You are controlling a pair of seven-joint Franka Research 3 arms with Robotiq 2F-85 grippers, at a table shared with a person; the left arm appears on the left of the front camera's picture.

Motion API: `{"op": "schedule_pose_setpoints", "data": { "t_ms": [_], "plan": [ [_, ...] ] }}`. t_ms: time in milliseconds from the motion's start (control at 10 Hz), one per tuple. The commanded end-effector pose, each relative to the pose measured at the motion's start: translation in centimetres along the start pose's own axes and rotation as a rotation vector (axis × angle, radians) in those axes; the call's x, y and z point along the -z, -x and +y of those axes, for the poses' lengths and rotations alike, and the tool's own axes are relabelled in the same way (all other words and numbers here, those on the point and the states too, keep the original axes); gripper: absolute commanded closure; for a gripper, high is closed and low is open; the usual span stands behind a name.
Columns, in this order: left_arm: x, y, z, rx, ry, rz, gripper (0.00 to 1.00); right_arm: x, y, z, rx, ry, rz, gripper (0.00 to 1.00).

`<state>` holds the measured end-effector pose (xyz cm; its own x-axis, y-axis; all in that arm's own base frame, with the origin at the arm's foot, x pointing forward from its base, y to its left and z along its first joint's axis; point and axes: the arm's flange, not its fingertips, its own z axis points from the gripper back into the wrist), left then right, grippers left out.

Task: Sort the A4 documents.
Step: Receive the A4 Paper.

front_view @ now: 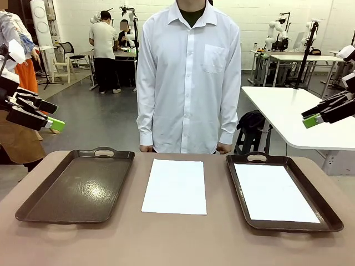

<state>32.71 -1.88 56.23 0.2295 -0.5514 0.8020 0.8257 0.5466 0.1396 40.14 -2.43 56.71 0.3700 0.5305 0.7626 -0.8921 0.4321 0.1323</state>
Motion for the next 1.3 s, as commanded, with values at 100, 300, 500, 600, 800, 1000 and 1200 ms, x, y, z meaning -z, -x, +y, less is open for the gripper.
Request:
{"op": "schedule_pose_setpoints", "data": {
  "t_ms": [100, 300, 500, 600, 800, 1000, 1200],
  "plan": [
    [0.16, 0.14, 0.19, 0.006, 0.006, -0.008, 0.0, 0.31, 0.43, 0.01, 0.004, 0.016, -0.029, 0.11],
    [0.16, 0.14, 0.19, 0.006, 0.006, -0.008, 0.0, -0.1, 0.04, -0.07, 0.001, 0.006, -0.001, 0.11],
    [0.16, 0.14, 0.19, 0.006, 0.006, -0.008, 0.0, -0.1, 0.04, -0.07, 0.001, 0.006, -0.001, 0.11],
    [0.16, 0.14, 0.19, 0.006, 0.006, -0.008, 0.0, -0.1, 0.04, -0.07, 0.001, 0.006, -0.001, 0.11],
    [0.16, 0.14, 0.19, 0.006, 0.006, -0.008, 0.0, -0.1, 0.04, -0.07, 0.001, 0.006, -0.001, 0.11],
    [0.16, 0.14, 0.19, 0.006, 0.006, -0.008, 0.0, -0.1, 0.04, -0.07, 0.001, 0.006, -0.001, 0.11],
    [0.16, 0.14, 0.19, 0.006, 0.006, -0.008, 0.0, -0.1, 0.04, -0.07, 0.001, 0.006, -0.001, 0.11]
  ]
}}
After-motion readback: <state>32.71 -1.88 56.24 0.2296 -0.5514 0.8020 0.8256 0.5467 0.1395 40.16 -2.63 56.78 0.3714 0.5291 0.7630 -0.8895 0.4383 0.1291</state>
